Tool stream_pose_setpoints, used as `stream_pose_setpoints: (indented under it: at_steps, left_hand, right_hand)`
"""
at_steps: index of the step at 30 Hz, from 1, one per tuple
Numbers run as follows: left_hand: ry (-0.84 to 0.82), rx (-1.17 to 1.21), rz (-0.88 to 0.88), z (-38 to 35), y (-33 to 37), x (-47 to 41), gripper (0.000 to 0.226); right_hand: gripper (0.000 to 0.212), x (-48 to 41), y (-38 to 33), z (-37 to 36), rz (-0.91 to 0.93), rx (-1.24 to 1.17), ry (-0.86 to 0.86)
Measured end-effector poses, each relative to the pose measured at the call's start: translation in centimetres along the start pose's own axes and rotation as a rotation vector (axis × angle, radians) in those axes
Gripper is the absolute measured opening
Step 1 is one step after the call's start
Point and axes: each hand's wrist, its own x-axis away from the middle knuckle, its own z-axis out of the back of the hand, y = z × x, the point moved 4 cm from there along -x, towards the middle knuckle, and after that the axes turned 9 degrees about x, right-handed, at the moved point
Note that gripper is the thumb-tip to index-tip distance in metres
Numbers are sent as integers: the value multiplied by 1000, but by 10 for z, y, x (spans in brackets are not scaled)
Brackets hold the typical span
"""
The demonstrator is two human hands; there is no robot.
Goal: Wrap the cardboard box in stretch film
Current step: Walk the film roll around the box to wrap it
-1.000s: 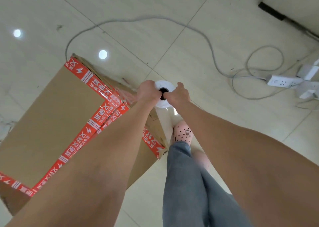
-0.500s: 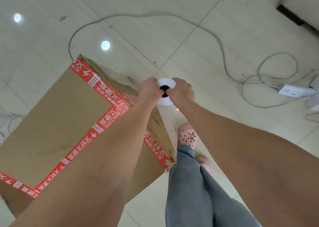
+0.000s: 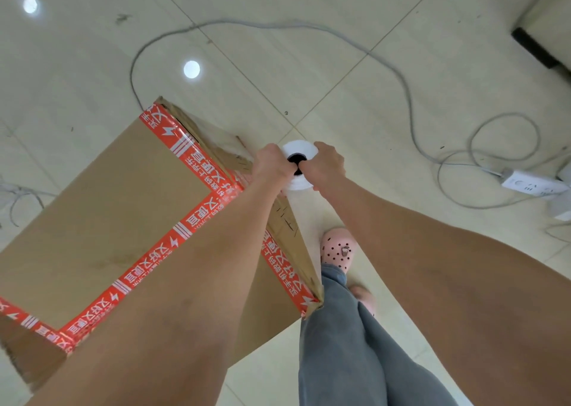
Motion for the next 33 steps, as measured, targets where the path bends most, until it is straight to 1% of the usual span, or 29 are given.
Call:
stream_pose_setpoints:
  at_steps: [3,5,6,8,9,10,11,12,14,16,18,20,23,25,27,30,33]
  left_hand:
    - [-3,-43,-48,6,4,-12,25]
    - [6,-78,-79,13,8,-17,26]
    - [16,-74,-74,15,10,-19,25]
    - [25,-25,-25,18,11,-23,24]
    - [18,-7,0,18,11,-23,23]
    - [10,0,16,18,10,-23,19]
    - [3,2,25,18,11,-24,15]
    - [-6,-1,29,20,12,-26,14]
    - [-33,-28,27,24,15,-27,21]
    - [-46,-52,13,27,20,-31,25]
    - [-54,-89,-22,26,24,-33,20]
    - [-29,-121,-46,26,28,-34,14]
    - [-4,-91,-23,33,30,-31,17]
    - [21,-42,-7,41,33,-30,24]
    - [49,16,44,52,31,-29,34]
    - [74,47,139,65,19,-28,39]
    - [79,50,204,64,1,-30,42]
  right_hand:
    - [55,-4,-11,3,81,124,56]
    - [60,-5,-17,4,88,67,94]
    - [66,-6,-17,3,54,12,90]
    - [75,-9,-15,-1,-111,-148,0]
    - [76,-8,-15,-3,-205,-232,-69]
    - [75,-6,-16,-4,-256,-277,-132]
    - [71,-8,-18,-3,-254,-263,-170]
    - [66,-11,-21,-1,-222,-203,-181]
    - [52,-17,-26,6,-147,-68,-149]
    - [42,-23,-30,10,-89,13,-131]
    - [35,-29,-33,12,-40,80,-126]
    - [34,-35,-35,15,12,151,-127]
    - [34,-42,-41,20,71,218,-132]
    - [32,-46,-51,23,109,232,-133]
    - [30,-48,-66,24,168,273,-123]
    - [29,-48,-84,15,245,319,-138]
    - [30,-48,-79,-3,246,308,-174]
